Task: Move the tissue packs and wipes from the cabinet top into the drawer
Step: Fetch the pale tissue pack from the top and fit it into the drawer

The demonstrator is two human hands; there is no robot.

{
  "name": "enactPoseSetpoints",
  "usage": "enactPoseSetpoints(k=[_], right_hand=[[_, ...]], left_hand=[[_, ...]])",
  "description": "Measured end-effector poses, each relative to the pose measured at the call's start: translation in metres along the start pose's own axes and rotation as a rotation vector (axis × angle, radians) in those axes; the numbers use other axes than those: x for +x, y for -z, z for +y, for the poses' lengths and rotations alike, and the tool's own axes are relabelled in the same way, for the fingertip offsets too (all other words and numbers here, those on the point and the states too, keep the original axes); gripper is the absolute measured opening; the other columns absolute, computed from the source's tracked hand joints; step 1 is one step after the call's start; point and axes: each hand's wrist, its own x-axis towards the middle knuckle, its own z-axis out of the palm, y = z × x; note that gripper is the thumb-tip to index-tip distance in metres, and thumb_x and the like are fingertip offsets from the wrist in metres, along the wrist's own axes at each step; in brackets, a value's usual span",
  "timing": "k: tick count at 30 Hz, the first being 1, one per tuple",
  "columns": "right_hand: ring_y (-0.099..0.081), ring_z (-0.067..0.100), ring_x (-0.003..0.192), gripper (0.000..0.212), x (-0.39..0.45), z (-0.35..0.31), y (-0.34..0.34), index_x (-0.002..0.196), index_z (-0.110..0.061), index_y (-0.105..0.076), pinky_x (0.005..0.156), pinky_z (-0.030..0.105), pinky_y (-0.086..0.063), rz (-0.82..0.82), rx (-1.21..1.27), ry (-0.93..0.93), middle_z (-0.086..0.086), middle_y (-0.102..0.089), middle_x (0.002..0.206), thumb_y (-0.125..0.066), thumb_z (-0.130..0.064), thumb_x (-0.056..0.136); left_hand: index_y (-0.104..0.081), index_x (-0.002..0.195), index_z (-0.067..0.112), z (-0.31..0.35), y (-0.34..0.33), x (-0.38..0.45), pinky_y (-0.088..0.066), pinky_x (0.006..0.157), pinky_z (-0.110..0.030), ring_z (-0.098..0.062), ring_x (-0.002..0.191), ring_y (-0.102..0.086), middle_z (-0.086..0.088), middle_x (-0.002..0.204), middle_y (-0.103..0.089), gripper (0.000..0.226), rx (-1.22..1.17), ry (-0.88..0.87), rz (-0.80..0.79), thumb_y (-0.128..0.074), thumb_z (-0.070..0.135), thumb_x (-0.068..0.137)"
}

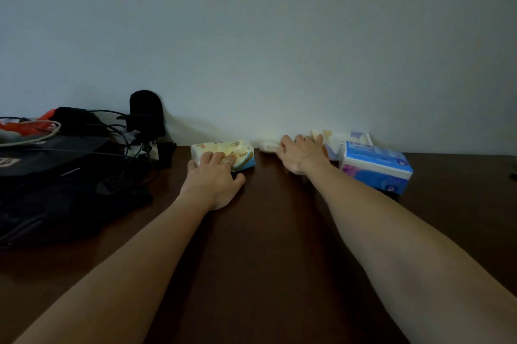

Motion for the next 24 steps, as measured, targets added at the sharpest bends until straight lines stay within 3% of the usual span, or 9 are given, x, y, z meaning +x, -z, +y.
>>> enactPoseSetpoints(k=[4, 8, 10, 12, 14, 15, 16, 18, 24], right_hand=[[-0.061, 0.036, 0.112, 0.041, -0.032, 0.001, 0.009, 0.123, -0.02, -0.056, 0.082, 0.041, -0.043, 0.039, 0.072, 0.161, 0.014, -0.066, 0.122, -0.038, -0.05, 0.103], [-0.065, 0.025, 0.069, 0.032, -0.065, 0.0, 0.02, 0.094, -0.023, -0.058, 0.055, 0.032, -0.038, 0.456, 0.015, 0.209, -0.001, -0.061, 0.071, -0.04, -0.049, 0.097], [-0.063, 0.023, 0.071, 0.025, -0.066, -0.004, 0.033, 0.092, -0.023, -0.057, 0.057, 0.032, -0.035, 0.606, 0.101, 0.168, -0.003, -0.061, 0.073, -0.043, -0.043, 0.095], [-0.06, 0.027, 0.106, 0.032, -0.057, -0.006, 0.037, 0.113, -0.026, -0.059, 0.075, 0.038, -0.044, 0.476, 0.172, 0.118, 0.005, -0.066, 0.113, -0.044, -0.047, 0.095], [-0.029, 0.032, 0.146, 0.057, -0.043, -0.007, 0.031, 0.147, -0.04, -0.041, 0.108, 0.055, -0.033, 0.127, 0.202, 0.057, 0.007, -0.032, 0.16, -0.043, -0.062, 0.095], [-0.014, 0.033, 0.153, 0.067, -0.036, -0.009, 0.026, 0.154, -0.046, -0.029, 0.115, 0.059, -0.022, -0.015, 0.247, 0.028, 0.002, -0.015, 0.169, -0.041, -0.07, 0.093], [-0.009, 0.035, 0.155, 0.074, -0.029, -0.011, 0.02, 0.157, -0.048, -0.022, 0.118, 0.059, -0.018, -0.114, 0.295, 0.012, 0.0, -0.006, 0.171, -0.039, -0.075, 0.091], [-0.018, 0.037, 0.152, 0.074, -0.017, -0.02, 0.006, 0.158, -0.043, -0.025, 0.12, 0.055, -0.02, -0.198, 0.314, 0.063, 0.005, -0.016, 0.169, -0.038, -0.075, 0.092], [-0.042, 0.037, 0.132, 0.051, -0.023, -0.025, -0.009, 0.142, -0.034, -0.046, 0.107, 0.05, -0.039, -0.098, 0.376, 0.109, 0.008, -0.048, 0.146, -0.052, -0.059, 0.098]], left_hand=[[-0.038, 0.149, 0.026, 0.002, 0.008, -0.008, -0.029, 0.11, -0.054, -0.027, 0.141, -0.03, -0.003, 0.152, -0.04, 0.063, -0.024, 0.003, 0.014, -0.035, 0.058, 0.095], [-0.042, 0.148, 0.024, 0.001, 0.015, -0.026, -0.036, 0.109, -0.051, -0.026, 0.14, -0.032, -0.004, 0.151, -0.043, 0.06, -0.052, 0.008, 0.019, -0.04, 0.052, 0.096], [-0.041, 0.149, 0.024, 0.0, 0.017, -0.036, -0.036, 0.111, -0.051, -0.026, 0.141, -0.031, -0.003, 0.151, -0.042, 0.06, -0.062, 0.011, 0.019, -0.04, 0.052, 0.096], [-0.041, 0.149, 0.024, 0.0, 0.019, -0.043, -0.036, 0.111, -0.051, -0.026, 0.141, -0.031, -0.003, 0.151, -0.042, 0.06, -0.057, 0.006, 0.023, -0.039, 0.052, 0.096], [-0.042, 0.149, 0.024, 0.0, 0.018, -0.046, -0.035, 0.111, -0.051, -0.025, 0.141, -0.032, -0.002, 0.15, -0.043, 0.059, -0.056, 0.011, 0.036, -0.039, 0.051, 0.096], [-0.042, 0.148, 0.024, 0.0, 0.018, -0.045, -0.035, 0.111, -0.051, -0.025, 0.141, -0.031, -0.002, 0.15, -0.043, 0.058, -0.063, 0.013, 0.037, -0.038, 0.05, 0.096], [-0.042, 0.148, 0.024, 0.0, 0.017, -0.043, -0.035, 0.111, -0.051, -0.024, 0.14, -0.032, -0.002, 0.15, -0.043, 0.058, -0.067, 0.013, 0.039, -0.037, 0.05, 0.096], [-0.043, 0.147, 0.024, 0.001, 0.013, -0.039, -0.035, 0.11, -0.051, -0.024, 0.139, -0.033, -0.002, 0.149, -0.044, 0.059, -0.063, 0.012, 0.05, -0.037, 0.052, 0.095], [-0.048, 0.144, 0.023, -0.001, 0.011, -0.035, -0.039, 0.105, -0.05, -0.026, 0.135, -0.038, -0.004, 0.143, -0.048, 0.053, -0.054, 0.007, 0.059, -0.039, 0.047, 0.098]])
